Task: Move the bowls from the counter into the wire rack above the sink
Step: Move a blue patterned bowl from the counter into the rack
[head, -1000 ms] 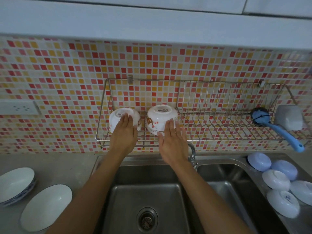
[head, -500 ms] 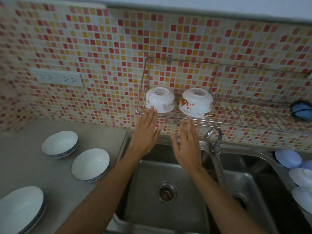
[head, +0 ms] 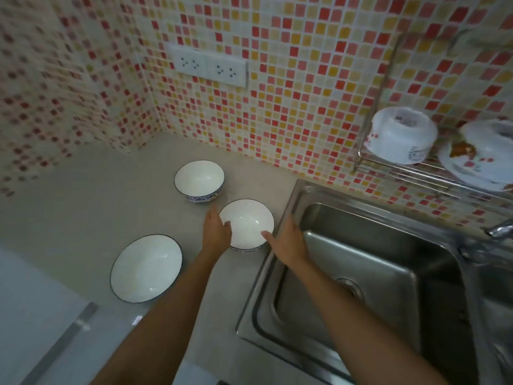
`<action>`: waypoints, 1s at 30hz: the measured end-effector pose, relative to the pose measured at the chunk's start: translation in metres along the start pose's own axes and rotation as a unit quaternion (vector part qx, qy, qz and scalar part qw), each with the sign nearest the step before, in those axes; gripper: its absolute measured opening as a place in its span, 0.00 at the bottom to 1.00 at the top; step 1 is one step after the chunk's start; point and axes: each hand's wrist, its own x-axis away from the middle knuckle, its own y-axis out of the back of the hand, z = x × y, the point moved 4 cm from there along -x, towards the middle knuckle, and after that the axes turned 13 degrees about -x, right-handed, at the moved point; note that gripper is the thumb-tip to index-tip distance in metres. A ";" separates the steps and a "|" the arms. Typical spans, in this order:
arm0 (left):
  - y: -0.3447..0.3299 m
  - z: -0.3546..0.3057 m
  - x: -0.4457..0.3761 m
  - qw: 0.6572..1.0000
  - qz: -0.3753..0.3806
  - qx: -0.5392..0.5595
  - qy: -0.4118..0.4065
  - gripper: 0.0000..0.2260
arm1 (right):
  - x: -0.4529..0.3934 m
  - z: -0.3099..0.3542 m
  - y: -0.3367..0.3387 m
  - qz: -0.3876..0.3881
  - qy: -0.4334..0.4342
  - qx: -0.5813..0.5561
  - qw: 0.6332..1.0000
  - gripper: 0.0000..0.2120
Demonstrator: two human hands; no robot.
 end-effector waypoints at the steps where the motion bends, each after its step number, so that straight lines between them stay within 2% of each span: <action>1: -0.004 0.006 -0.003 1.000 0.022 0.006 0.021 0.27 | -0.004 0.000 -0.009 -0.001 -0.021 -0.009 1.000 0.44; 5: -0.013 0.018 -0.011 0.996 0.063 0.031 0.055 0.20 | -0.012 -0.001 -0.038 -0.003 -0.077 -0.011 0.997 0.33; 9: -0.016 0.023 -0.013 0.994 0.065 0.056 0.074 0.17 | -0.016 -0.005 -0.046 -0.023 -0.099 -0.028 0.994 0.23; 17: -0.008 0.013 -0.011 0.982 0.091 0.143 0.082 0.17 | -0.006 -0.001 -0.037 -0.057 -0.098 -0.089 0.989 0.25; 20: 0.002 -0.009 -0.006 0.952 0.108 0.274 0.085 0.14 | 0.001 0.013 -0.015 -0.079 -0.068 -0.118 0.987 0.23; 23: 0.020 -0.048 0.002 0.910 0.155 0.373 0.091 0.17 | 0.012 0.033 0.016 -0.104 -0.025 -0.146 0.983 0.23; 26: 0.044 -0.094 0.013 0.887 0.207 0.412 0.018 0.18 | 0.027 0.056 0.054 -0.137 0.042 -0.190 0.971 0.23; 28: 0.063 -0.126 0.023 0.875 0.216 0.430 -0.050 0.15 | 0.039 0.074 0.085 -0.158 0.101 -0.202 0.961 0.22; 30: 0.079 -0.153 0.032 0.868 0.215 0.436 -0.104 0.17 | 0.053 0.094 0.116 -0.166 0.150 -0.189 0.956 0.21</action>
